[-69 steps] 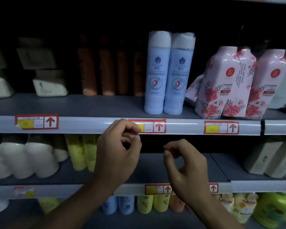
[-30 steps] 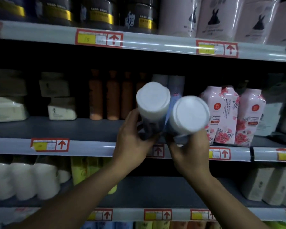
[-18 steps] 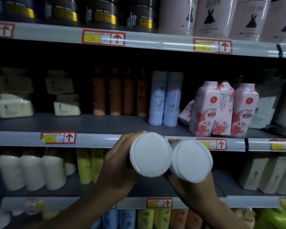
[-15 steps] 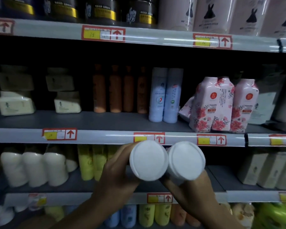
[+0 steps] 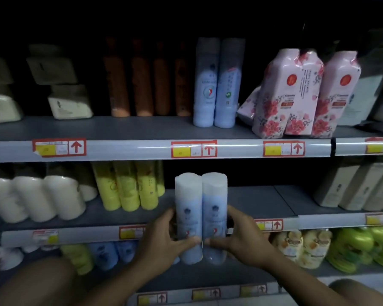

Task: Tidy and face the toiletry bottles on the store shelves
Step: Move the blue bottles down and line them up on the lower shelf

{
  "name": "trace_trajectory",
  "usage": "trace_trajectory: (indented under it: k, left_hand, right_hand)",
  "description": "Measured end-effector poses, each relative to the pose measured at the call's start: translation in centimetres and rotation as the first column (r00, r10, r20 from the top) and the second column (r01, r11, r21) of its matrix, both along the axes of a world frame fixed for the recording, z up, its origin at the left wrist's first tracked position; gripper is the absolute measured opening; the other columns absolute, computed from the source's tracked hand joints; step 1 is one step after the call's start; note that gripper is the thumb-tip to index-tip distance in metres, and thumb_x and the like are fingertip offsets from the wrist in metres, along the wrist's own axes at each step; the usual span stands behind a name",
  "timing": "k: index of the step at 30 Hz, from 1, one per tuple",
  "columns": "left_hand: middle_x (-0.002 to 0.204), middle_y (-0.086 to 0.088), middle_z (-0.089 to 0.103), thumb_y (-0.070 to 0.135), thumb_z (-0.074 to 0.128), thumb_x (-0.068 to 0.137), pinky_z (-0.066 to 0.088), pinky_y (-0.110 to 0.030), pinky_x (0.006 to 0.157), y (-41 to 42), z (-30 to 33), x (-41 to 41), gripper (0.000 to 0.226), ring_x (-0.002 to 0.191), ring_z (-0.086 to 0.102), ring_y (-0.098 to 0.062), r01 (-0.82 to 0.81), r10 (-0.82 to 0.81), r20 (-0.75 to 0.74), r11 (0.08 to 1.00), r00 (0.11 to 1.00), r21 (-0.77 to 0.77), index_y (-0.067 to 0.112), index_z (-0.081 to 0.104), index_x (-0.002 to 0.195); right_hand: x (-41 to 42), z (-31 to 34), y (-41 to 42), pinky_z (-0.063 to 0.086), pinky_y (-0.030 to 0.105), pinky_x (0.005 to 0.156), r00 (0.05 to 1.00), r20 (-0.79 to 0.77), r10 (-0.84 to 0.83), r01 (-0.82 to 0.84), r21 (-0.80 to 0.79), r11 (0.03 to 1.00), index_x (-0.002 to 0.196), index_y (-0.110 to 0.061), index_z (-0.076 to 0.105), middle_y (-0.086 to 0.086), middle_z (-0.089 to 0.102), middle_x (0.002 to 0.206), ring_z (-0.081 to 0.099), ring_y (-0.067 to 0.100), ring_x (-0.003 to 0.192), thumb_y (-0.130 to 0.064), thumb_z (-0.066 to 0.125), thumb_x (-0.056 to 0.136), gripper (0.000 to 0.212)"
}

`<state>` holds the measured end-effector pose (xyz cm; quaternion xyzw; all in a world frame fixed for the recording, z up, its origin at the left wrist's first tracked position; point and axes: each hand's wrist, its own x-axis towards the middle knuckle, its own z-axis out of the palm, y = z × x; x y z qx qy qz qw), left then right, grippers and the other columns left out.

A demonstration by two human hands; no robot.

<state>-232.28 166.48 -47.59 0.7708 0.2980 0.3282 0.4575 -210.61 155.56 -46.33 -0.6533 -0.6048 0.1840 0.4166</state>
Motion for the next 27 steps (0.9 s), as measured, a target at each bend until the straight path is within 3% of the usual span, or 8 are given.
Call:
trace_trajectory:
  k: [9, 12, 15, 17, 20, 22, 24, 27]
  left_hand:
    - [0.085, 0.017, 0.072, 0.031, 0.095, 0.072, 0.05, -0.01, 0.059, 4.3, 0.3, 5.5, 0.046, 0.077, 0.07, 0.009, -0.133, 0.136, -0.029, 0.988, 0.99, 0.079, 0.029, 0.065, 0.106]
    - [0.085, 0.015, 0.072, 0.04, 0.095, 0.067, 0.057, -0.02, 0.062, 6.2, 1.0, 7.4, 0.048, 0.074, 0.07, 0.006, -0.176, 0.178, -0.017, 0.98, 0.984, 0.088, 0.029, 0.065, 0.103]
    - [0.092, 0.013, 0.072, 0.048, 0.094, 0.063, 0.064, -0.035, 0.07, 8.4, 0.6, 9.2, 0.051, 0.083, 0.072, -0.004, -0.235, 0.236, -0.004, 0.97, 0.972, 0.068, 0.032, 0.061, 0.098]
    - [0.091, 0.01, 0.07, 0.05, 0.095, 0.064, 0.061, -0.032, 0.065, 9.5, 0.5, 10.3, 0.051, 0.081, 0.071, -0.007, -0.289, 0.291, -0.022, 0.955, 0.957, 0.069, 0.028, 0.059, 0.093]
    - [0.075, 0.002, 0.069, 0.064, 0.09, 0.061, 0.057, -0.034, 0.05, 11.7, -0.6, 11.9, 0.058, 0.066, 0.07, -0.012, -0.351, 0.353, -0.04, 0.935, 0.935, 0.055, 0.016, 0.064, 0.082]
    - [0.071, -0.001, 0.072, 0.073, 0.085, 0.056, 0.059, -0.04, 0.05, 12.8, -1.8, 12.4, 0.065, 0.063, 0.072, -0.016, -0.349, 0.349, -0.014, 0.937, 0.937, 0.033, 0.013, 0.068, 0.077]
    - [0.067, -0.004, 0.069, 0.078, 0.08, 0.053, 0.056, -0.041, 0.048, 13.3, -2.6, 12.6, 0.07, 0.059, 0.069, -0.017, -0.364, 0.365, -0.03, 0.931, 0.931, 0.038, 0.012, 0.064, 0.07]
    - [0.076, -0.014, 0.07, 0.077, 0.077, 0.056, 0.056, -0.05, 0.055, 13.3, -3.2, 12.8, 0.074, 0.07, 0.071, -0.024, -0.402, 0.405, -0.044, 0.913, 0.913, 0.072, 0.006, 0.065, 0.074]
  right_hand:
    - [3.0, -0.4, 5.6, 0.064, 0.04, 0.086, 0.963, -0.179, -0.203, 0.198, -0.049, 0.979, 0.111, -0.024, 0.071, -0.008, 0.079, 0.106, 0.075, 0.006, 0.096, -0.014, 0.094, 0.07, 0.048]
    - [4.0, 0.4, 7.7, 0.063, 0.032, 0.081, 0.943, -0.224, -0.245, 0.241, -0.045, 0.969, 0.11, -0.013, 0.072, -0.004, 0.078, 0.101, 0.075, 0.006, 0.091, -0.009, 0.095, 0.068, 0.048]
    - [5.4, 0.9, 10.4, 0.064, 0.034, 0.078, 0.933, -0.209, -0.292, 0.287, -0.055, 0.956, 0.104, -0.011, 0.076, -0.002, 0.08, 0.096, 0.077, 0.007, 0.086, -0.022, 0.099, 0.061, 0.049]
    - [6.2, 0.9, 11.9, 0.066, 0.044, 0.078, 0.922, -0.199, -0.333, 0.329, -0.057, 0.943, 0.095, -0.01, 0.079, -0.001, 0.081, 0.093, 0.078, 0.014, 0.087, -0.04, 0.098, 0.052, 0.056]
    - [7.3, -0.3, 13.6, 0.065, 0.051, 0.073, 0.91, -0.174, -0.377, 0.378, -0.031, 0.925, 0.082, -0.004, 0.077, 0.008, 0.08, 0.09, 0.075, 0.015, 0.082, -0.043, 0.096, 0.058, 0.049]
    - [7.5, -1.1, 14.0, 0.063, 0.057, 0.068, 0.903, -0.15, -0.404, 0.407, -0.006, 0.913, 0.084, 0.005, 0.075, 0.018, 0.078, 0.091, 0.077, 0.024, 0.084, -0.051, 0.092, 0.06, 0.063]
    - [7.6, -2.4, 14.3, 0.064, 0.054, 0.07, 0.909, -0.145, -0.391, 0.395, -0.007, 0.919, 0.09, 0.002, 0.075, 0.013, 0.079, 0.092, 0.078, 0.026, 0.089, -0.061, 0.086, 0.057, 0.072]
    - [7.4, -2.9, 14.7, 0.065, 0.048, 0.078, 0.906, -0.103, -0.411, 0.412, -0.015, 0.911, 0.097, -0.007, 0.076, 0.004, 0.079, 0.096, 0.077, 0.016, 0.09, -0.055, 0.088, 0.066, 0.058]
